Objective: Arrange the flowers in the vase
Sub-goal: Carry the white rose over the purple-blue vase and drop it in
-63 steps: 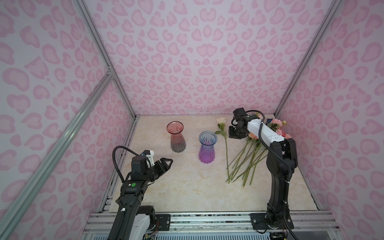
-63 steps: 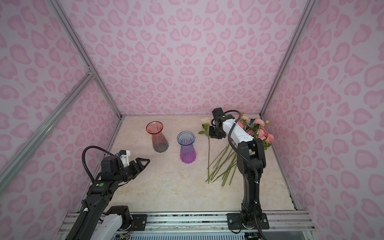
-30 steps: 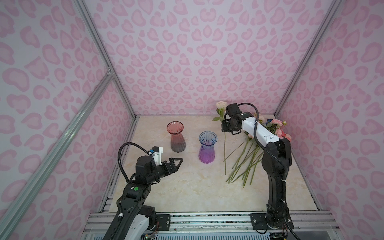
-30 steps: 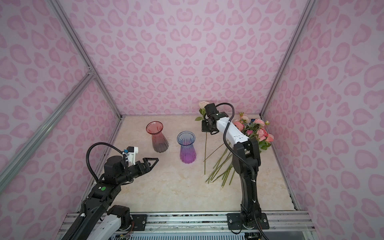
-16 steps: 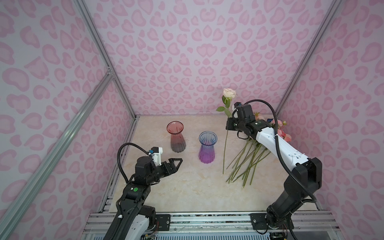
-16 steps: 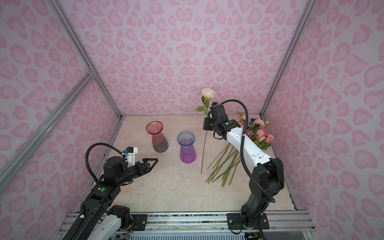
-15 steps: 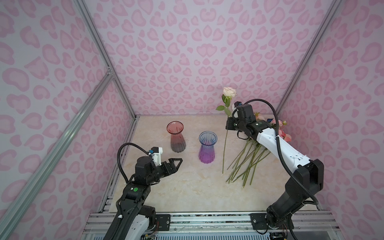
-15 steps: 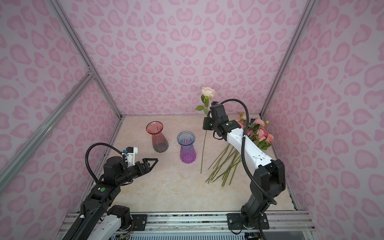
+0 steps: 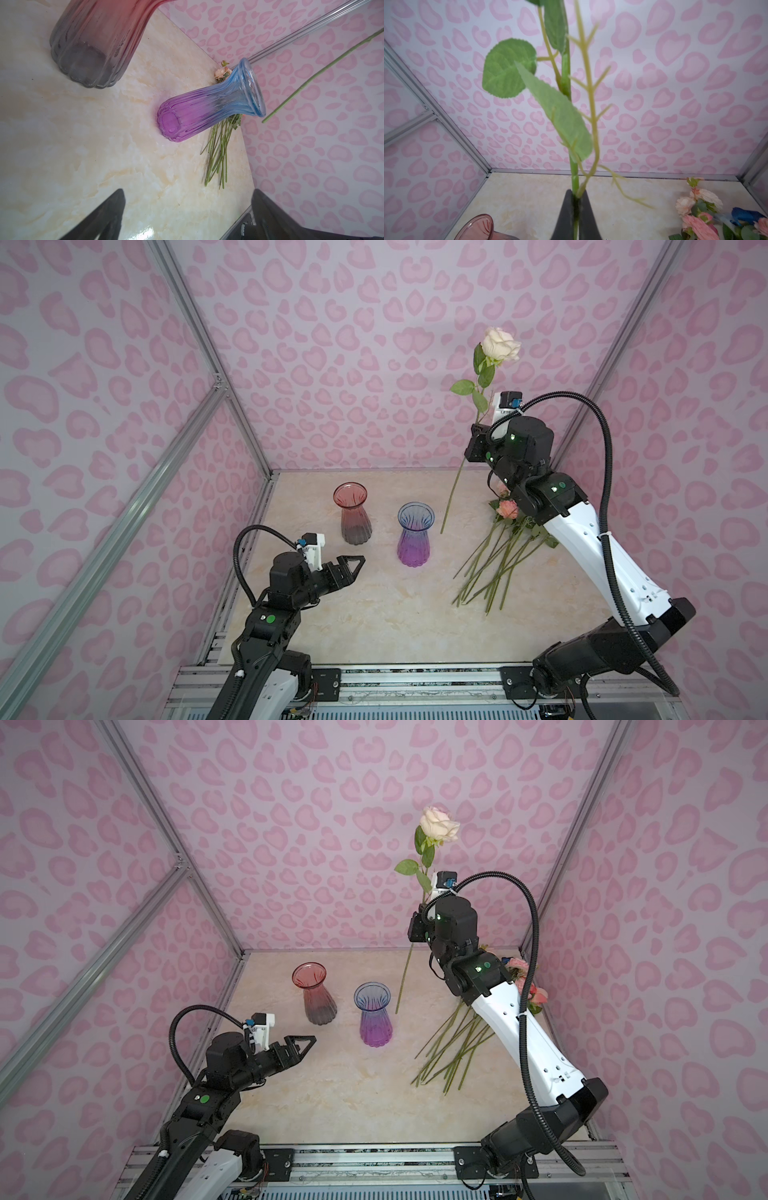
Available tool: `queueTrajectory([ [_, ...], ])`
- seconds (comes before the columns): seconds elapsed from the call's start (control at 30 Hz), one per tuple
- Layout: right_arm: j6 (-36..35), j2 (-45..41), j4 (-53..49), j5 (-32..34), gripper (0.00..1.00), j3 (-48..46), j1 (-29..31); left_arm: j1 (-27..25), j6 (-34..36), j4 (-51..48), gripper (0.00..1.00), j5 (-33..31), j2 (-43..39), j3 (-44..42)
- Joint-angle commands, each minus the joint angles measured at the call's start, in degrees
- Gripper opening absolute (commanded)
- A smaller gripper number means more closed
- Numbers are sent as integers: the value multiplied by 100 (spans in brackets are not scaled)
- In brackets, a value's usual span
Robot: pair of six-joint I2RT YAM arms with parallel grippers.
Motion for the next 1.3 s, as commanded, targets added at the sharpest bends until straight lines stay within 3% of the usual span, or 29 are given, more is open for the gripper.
queueTrajectory([
  [0.0, -133, 176, 124, 113, 0, 411, 84, -4, -19, 45, 96, 115, 12, 39],
  [0.27, -167, 845, 109, 115, 0, 816, 411, -5, -126, 58, 96, 65, -141, 19],
  [0.57, 42, 755, 702, 34, 0, -1087, 829, -4, -185, -36, 96, -58, -308, -142],
  [0.73, 55, 857, 492, -113, 1, -1297, 928, -4, -360, 34, 96, -203, -312, -270],
  [0.8, 68, 968, 282, -216, 4, -1230, 923, 0, -423, 71, 96, -266, -384, -365],
  [1.0, 101, 872, -50, -136, 25, -1278, 969, -4, -374, 66, 97, -366, -577, -470],
  [1.27, 241, 238, -186, 6, 35, -1550, 976, -3, -254, 117, 98, -254, -230, -289],
])
